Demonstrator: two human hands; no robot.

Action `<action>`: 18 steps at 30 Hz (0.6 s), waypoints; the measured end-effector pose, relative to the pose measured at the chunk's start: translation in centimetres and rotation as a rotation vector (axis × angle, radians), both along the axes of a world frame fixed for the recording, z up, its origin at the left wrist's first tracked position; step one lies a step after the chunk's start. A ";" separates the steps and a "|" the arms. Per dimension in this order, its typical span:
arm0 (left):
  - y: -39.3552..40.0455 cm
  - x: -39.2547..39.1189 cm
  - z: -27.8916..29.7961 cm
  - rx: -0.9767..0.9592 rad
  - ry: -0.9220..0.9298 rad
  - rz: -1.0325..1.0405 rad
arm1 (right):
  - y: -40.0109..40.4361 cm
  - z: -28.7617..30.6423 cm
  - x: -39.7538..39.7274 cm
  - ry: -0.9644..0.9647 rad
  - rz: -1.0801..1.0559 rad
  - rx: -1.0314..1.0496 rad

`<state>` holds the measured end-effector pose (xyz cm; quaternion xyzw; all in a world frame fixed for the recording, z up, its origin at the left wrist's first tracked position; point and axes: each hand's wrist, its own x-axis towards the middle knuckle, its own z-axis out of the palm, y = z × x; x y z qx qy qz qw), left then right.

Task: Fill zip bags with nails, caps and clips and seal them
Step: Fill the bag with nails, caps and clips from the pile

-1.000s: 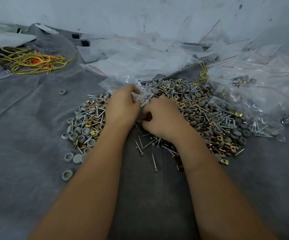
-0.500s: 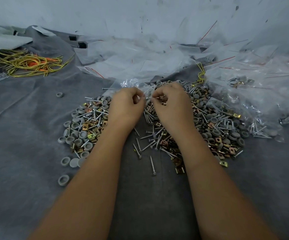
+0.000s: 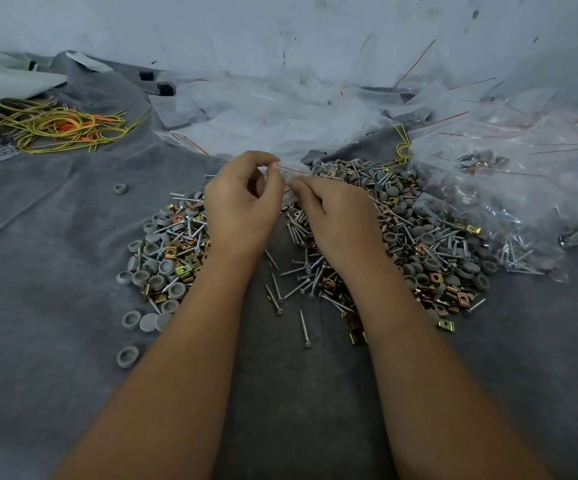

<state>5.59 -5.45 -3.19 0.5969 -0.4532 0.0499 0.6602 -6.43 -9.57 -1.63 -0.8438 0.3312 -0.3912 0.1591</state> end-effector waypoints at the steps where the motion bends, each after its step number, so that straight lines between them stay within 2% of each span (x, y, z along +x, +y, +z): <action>1: 0.0 0.2 0.0 -0.011 -0.012 0.044 | 0.1 -0.1 0.0 -0.046 0.040 0.022; 4: 0.0 0.7 0.0 -0.021 -0.014 0.153 | 0.1 -0.1 0.1 -0.138 0.100 0.076; 8: -0.3 1.0 -0.4 0.087 0.023 0.167 | -0.2 0.2 -0.2 -0.140 -0.074 0.044; 10: -0.6 0.8 -0.6 0.186 0.039 0.119 | -0.3 0.3 -0.3 0.002 -0.154 0.000; 14: -1.2 0.7 -1.0 0.326 0.063 0.029 | -0.1 0.0 -0.1 0.477 -0.175 -0.106; 16: -1.3 0.7 -1.0 0.342 0.073 0.027 | -0.1 -0.2 0.1 0.569 -0.183 -0.100; 18: -1.4 0.9 -1.1 0.360 0.091 0.025 | -0.2 -0.4 0.2 0.563 -0.191 -0.105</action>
